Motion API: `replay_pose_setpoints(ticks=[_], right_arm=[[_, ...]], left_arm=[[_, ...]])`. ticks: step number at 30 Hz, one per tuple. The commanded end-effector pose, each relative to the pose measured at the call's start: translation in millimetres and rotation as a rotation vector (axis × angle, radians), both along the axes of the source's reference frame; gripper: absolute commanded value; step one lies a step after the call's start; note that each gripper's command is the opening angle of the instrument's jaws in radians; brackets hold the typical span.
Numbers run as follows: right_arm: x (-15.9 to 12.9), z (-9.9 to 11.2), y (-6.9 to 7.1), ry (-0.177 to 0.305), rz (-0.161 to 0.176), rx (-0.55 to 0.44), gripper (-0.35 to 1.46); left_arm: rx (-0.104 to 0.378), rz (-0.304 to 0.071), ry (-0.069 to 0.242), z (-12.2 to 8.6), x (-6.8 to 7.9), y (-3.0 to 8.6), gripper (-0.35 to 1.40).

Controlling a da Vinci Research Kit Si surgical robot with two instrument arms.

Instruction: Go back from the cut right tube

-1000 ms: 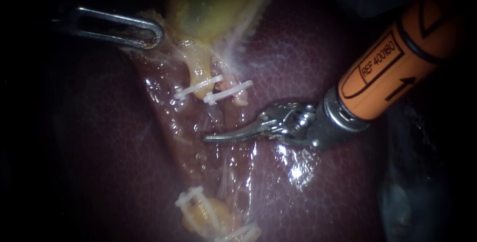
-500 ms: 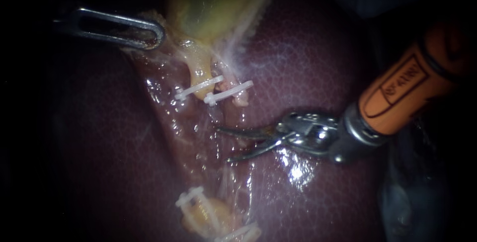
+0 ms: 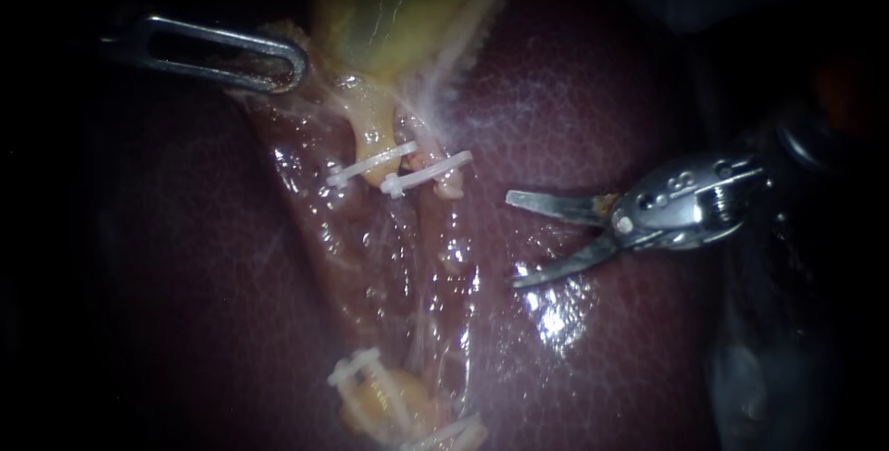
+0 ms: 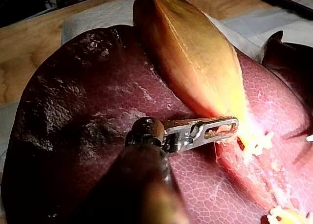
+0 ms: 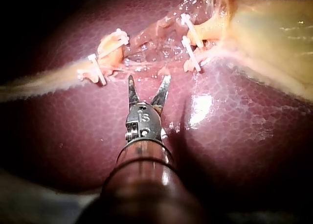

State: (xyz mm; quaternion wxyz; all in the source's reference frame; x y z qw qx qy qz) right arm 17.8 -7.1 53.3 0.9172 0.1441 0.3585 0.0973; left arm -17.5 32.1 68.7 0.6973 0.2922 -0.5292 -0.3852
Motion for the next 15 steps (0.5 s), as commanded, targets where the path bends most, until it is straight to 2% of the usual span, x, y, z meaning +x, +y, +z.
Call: replay_pose_setpoints(ticks=[1, 5, 9, 15], right_arm=[[0.0, -0.1, 0.0, -0.016, -0.002, -0.006, 1.45], [0.0, -0.2, -0.1, -0.047, 0.008, -0.025, 1.45], [-0.2, -0.1, -0.1, -0.058, 0.013, -0.028, 1.45], [-0.6, -0.1, -0.1, -0.038, -0.002, 0.004, 1.45]], left_arm=[[0.0, 0.0, 0.0, 0.0, 0.0, 0.0, -0.35], [-0.001, -0.001, 0.001, 0.1, -0.1, 0.0, -0.35], [-0.004, -0.002, 0.003, 0.6, -0.5, -0.3, -0.35], [-0.019, 0.008, 0.0, 3.7, -2.6, -2.0, -0.35]])
